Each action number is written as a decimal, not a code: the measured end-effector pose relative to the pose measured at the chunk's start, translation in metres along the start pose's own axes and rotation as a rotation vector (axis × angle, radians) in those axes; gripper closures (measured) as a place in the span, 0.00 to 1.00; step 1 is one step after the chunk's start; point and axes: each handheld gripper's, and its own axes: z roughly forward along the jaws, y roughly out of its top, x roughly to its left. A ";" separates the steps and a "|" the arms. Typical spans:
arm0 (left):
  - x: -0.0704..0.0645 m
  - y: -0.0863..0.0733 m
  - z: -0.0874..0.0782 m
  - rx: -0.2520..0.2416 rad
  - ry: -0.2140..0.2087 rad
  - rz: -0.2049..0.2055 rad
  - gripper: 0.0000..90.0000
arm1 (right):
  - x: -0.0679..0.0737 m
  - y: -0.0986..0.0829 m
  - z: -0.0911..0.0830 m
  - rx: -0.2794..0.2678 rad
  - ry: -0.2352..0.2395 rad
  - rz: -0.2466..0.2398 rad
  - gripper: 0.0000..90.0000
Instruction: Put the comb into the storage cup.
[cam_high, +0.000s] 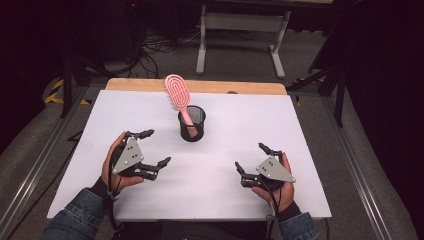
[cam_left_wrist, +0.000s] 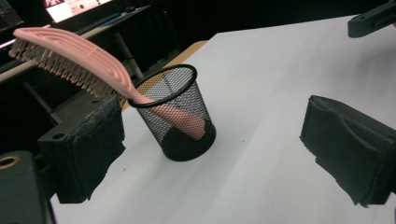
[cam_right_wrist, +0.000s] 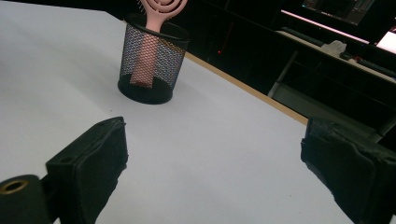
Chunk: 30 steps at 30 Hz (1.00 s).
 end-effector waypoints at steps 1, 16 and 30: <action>0.000 -0.001 -0.001 0.004 0.002 0.000 0.07 | 0.000 0.000 0.000 -0.001 0.000 0.001 0.09; -0.001 -0.022 -0.017 0.058 0.006 0.005 0.08 | -0.007 -0.001 -0.006 -0.006 -0.019 0.013 0.09; 0.002 -0.047 -0.033 0.091 0.046 -0.051 0.07 | -0.011 -0.004 -0.010 -0.002 -0.021 0.026 0.09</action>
